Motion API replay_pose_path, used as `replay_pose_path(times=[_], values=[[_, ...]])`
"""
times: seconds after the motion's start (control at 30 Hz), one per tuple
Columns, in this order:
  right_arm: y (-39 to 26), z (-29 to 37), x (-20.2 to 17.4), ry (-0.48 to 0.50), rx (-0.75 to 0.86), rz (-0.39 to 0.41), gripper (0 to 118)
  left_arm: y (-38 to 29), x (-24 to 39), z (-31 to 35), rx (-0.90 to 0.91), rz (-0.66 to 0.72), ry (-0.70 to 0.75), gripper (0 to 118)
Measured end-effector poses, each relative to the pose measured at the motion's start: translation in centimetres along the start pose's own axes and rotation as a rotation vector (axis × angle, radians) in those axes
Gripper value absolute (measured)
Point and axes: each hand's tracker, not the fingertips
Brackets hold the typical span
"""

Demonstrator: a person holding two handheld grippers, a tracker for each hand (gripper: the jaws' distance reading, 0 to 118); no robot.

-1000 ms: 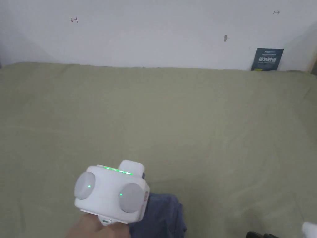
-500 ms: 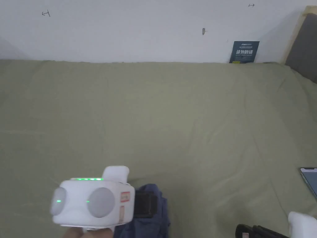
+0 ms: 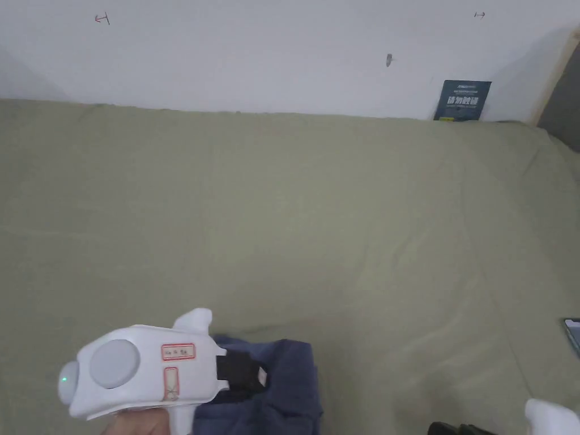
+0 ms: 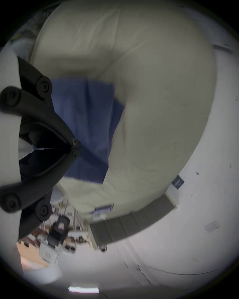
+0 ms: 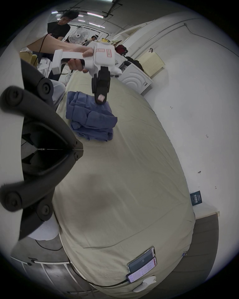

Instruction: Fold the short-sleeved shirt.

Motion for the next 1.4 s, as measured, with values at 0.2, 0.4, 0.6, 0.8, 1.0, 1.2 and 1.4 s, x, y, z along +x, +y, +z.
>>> replay_pose_path(times=[0.2, 0.4, 0.6, 0.8, 1.0, 1.2, 1.4], values=[[0.1, -0.1, 0.4, -0.012, -0.017, -0.001, 1, 0.3, -3.4, -7.9, -0.073, 0.014, 0.052, 0], [1.9, -2.8, -1.2, 0.058, -0.107, 0.063, 1, 0.5, -1.7, -2.6, -0.006, -0.026, 0.047, 0], [5.2, -12.4, -4.1, 0.39, -0.232, 0.024, 1, 0.4, -2.7, 7.5, 0.1, -0.052, 0.137, 0], [3.1, -24.3, -1.8, 0.758, -0.45, -0.307, 1, 0.0, -7.4, 11.7, 0.149, 0.048, 0.228, 0], [0.9, -26.0, 2.0, 0.794, -0.468, -0.409, 1, 0.3, -11.5, 12.3, 0.119, 0.08, 0.221, 0], [1.3, -25.6, 1.2, 0.767, -0.499, -0.348, 1, 0.6, -10.2, 10.1, 0.052, 0.025, 0.058, 21], [1.1, -25.6, 1.3, 0.763, -0.495, -0.376, 1, 0.7, -10.2, 4.4, -0.066, 0.011, -0.041, 117]])
